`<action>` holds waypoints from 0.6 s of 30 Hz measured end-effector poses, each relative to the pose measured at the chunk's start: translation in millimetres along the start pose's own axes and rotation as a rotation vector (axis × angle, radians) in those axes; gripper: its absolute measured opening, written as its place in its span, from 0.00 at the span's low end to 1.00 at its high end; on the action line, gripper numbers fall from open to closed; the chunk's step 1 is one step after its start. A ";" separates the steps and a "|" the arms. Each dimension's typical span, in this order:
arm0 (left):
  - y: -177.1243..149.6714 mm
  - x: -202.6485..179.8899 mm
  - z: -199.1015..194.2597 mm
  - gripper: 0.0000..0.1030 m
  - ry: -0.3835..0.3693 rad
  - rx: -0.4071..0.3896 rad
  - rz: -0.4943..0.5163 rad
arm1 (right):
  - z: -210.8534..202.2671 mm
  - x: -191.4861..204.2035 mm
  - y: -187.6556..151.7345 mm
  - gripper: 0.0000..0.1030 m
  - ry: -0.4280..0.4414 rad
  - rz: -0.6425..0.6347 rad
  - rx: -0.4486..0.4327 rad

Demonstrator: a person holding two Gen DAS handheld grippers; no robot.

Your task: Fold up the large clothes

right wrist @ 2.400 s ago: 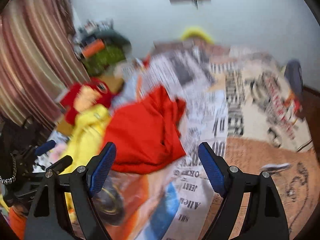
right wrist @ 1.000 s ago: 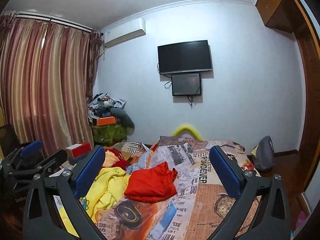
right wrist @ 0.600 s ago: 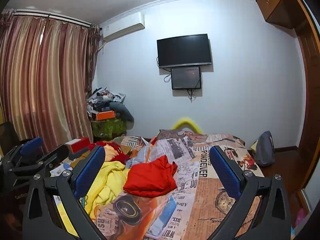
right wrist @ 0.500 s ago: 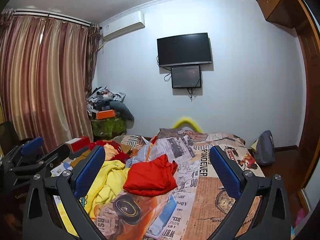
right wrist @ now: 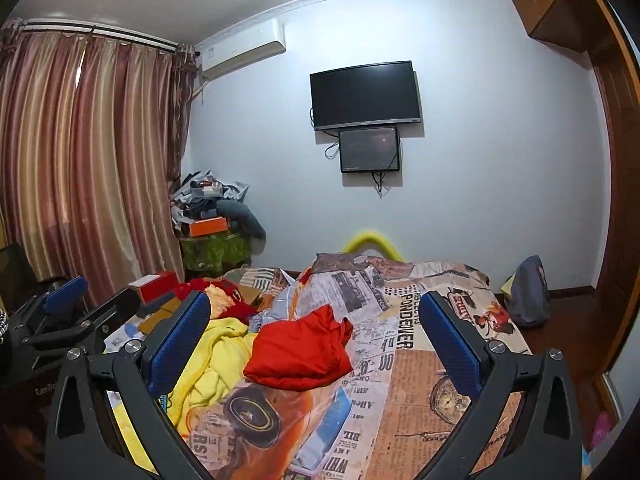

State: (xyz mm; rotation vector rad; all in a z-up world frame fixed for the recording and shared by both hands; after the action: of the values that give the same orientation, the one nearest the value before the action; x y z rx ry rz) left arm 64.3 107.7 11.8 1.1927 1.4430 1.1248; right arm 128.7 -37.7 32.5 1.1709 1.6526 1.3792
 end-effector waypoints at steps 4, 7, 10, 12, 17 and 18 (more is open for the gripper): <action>0.0 0.4 0.5 1.00 -0.009 0.001 -0.007 | -0.5 -1.0 0.8 1.00 0.000 0.002 0.000; -0.2 1.8 0.3 1.00 -0.018 0.002 -0.014 | -1.2 -1.0 1.8 1.00 -0.001 0.001 0.002; 0.1 4.2 1.0 1.00 -0.022 0.002 -0.020 | -0.9 -1.2 2.5 1.00 -0.002 0.002 0.000; -0.5 5.3 2.2 1.00 -0.035 0.005 -0.028 | -0.4 -1.1 2.6 1.00 -0.003 0.002 0.001; -2.5 7.4 2.5 1.00 -0.054 0.010 -0.036 | -0.3 -1.4 4.4 1.00 -0.001 0.011 0.003; -2.6 8.0 2.5 1.00 -0.057 0.010 -0.038 | -0.8 -1.2 3.6 1.00 -0.002 0.012 0.002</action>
State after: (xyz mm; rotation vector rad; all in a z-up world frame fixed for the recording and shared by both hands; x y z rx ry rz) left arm 65.5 115.6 8.0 1.1906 1.4236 1.0505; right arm 129.2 -39.0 36.2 1.1846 1.6485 1.3832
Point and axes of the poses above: each gripper's, at about its wrist camera, not at the fingertips, and z roughly the way its jaws point, x to its left, y to its top, the point moved 5 cm from there along z, roughly the way its jaws point, and after that the axes turned 12 degrees about -y, right-handed, at the moved point
